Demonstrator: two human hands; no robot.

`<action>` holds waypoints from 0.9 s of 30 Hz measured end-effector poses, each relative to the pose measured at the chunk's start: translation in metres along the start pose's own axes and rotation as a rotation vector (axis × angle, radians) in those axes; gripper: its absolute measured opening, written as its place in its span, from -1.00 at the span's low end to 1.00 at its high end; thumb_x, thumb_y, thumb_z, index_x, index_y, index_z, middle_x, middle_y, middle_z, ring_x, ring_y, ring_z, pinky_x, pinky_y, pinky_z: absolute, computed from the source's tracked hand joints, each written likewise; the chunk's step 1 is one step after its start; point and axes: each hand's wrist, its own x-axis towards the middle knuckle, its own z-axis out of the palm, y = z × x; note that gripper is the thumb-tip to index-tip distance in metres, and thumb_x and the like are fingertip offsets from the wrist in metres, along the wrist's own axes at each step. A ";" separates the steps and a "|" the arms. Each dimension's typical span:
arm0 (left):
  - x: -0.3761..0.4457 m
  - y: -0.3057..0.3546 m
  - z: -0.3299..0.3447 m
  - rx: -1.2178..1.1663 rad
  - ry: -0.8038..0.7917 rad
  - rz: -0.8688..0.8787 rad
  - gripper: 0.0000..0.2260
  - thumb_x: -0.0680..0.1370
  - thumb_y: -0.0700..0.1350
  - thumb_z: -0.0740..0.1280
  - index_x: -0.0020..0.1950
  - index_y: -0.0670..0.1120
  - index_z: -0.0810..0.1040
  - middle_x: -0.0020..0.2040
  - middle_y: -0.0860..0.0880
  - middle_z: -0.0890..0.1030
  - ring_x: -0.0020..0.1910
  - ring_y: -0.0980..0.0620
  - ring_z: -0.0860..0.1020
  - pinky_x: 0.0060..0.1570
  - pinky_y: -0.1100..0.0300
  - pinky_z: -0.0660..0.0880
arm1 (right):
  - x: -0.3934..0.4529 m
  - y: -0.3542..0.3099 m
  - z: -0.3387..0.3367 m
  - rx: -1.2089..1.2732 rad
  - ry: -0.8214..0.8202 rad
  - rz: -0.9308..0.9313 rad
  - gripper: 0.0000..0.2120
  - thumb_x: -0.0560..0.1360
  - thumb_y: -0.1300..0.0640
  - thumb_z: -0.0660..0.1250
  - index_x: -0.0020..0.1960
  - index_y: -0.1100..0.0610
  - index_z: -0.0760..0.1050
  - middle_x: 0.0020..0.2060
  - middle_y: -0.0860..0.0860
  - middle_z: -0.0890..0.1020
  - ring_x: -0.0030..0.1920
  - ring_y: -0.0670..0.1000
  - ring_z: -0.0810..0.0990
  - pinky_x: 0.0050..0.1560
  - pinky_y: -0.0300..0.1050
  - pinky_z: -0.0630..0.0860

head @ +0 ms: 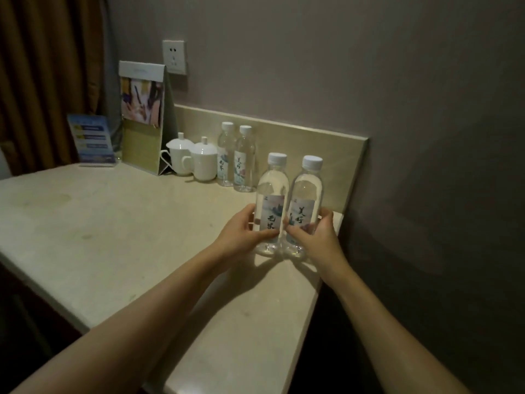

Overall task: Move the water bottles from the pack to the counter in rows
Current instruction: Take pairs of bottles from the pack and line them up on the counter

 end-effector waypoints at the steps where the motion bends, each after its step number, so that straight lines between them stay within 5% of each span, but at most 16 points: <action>1: 0.006 -0.003 -0.001 0.013 0.000 0.000 -0.54 0.46 -0.18 0.46 0.33 -0.05 0.45 0.15 -0.06 0.62 0.07 -0.04 0.64 0.09 -0.05 0.60 | 0.005 0.005 0.001 -0.002 -0.009 0.011 -0.40 0.44 0.23 0.48 0.28 0.02 0.17 0.07 0.09 0.60 -0.01 -0.02 0.67 -0.07 -0.10 0.65; 4: 0.026 -0.008 -0.006 0.055 -0.034 0.018 -0.51 0.47 -0.18 0.44 0.38 -0.01 0.42 0.20 0.00 0.59 0.09 0.03 0.62 0.08 0.06 0.60 | 0.018 0.013 0.006 -0.107 -0.032 0.048 -0.33 0.40 0.09 0.51 0.29 -0.14 0.14 0.12 -0.01 0.59 0.11 0.02 0.64 0.10 0.12 0.62; 10: 0.063 -0.017 -0.024 0.110 -0.080 0.055 -0.56 0.48 -0.17 0.45 0.32 0.06 0.45 0.06 0.16 0.58 -0.03 0.21 0.61 -0.27 0.38 0.55 | 0.042 0.012 0.027 -0.183 0.066 0.043 -0.39 0.44 0.12 0.47 0.25 -0.08 0.12 0.14 -0.04 0.50 0.19 0.03 0.56 0.22 0.11 0.55; 13: 0.081 -0.022 -0.038 0.137 -0.107 0.065 -0.59 0.46 -0.16 0.46 0.27 0.03 0.48 0.04 0.13 0.60 -0.02 0.17 0.61 -0.18 0.29 0.56 | 0.053 0.009 0.040 -0.326 0.161 0.097 -0.36 0.30 -0.10 0.47 0.17 -0.19 0.11 0.16 -0.01 0.50 0.21 0.08 0.56 0.24 0.22 0.50; 16: 0.098 -0.028 -0.053 0.169 -0.127 0.078 -0.55 0.44 -0.15 0.49 0.30 -0.04 0.47 0.12 0.02 0.62 0.06 0.04 0.63 0.02 0.07 0.61 | 0.064 -0.001 0.050 -0.566 0.231 0.129 -0.26 0.23 -0.23 0.43 0.28 -0.03 0.19 0.22 0.06 0.43 0.25 0.14 0.48 0.23 0.20 0.50; 23: 0.127 -0.042 -0.075 0.136 -0.165 0.070 -0.54 0.40 -0.14 0.53 0.23 -0.08 0.44 0.15 -0.04 0.61 0.09 0.00 0.61 0.14 -0.03 0.57 | 0.080 -0.012 0.077 -0.711 0.345 0.227 -0.27 0.35 -0.12 0.46 0.34 0.18 0.23 0.26 0.14 0.35 0.28 0.20 0.45 0.27 0.17 0.44; 27: 0.126 -0.047 -0.077 0.205 -0.135 0.135 -0.51 0.43 -0.07 0.51 0.29 -0.09 0.42 0.21 -0.04 0.58 0.14 0.00 0.57 0.12 0.08 0.55 | 0.074 -0.013 0.095 -0.777 0.497 0.244 -0.29 0.37 -0.15 0.47 0.30 0.15 0.21 0.23 0.11 0.36 0.22 0.16 0.49 0.20 0.14 0.50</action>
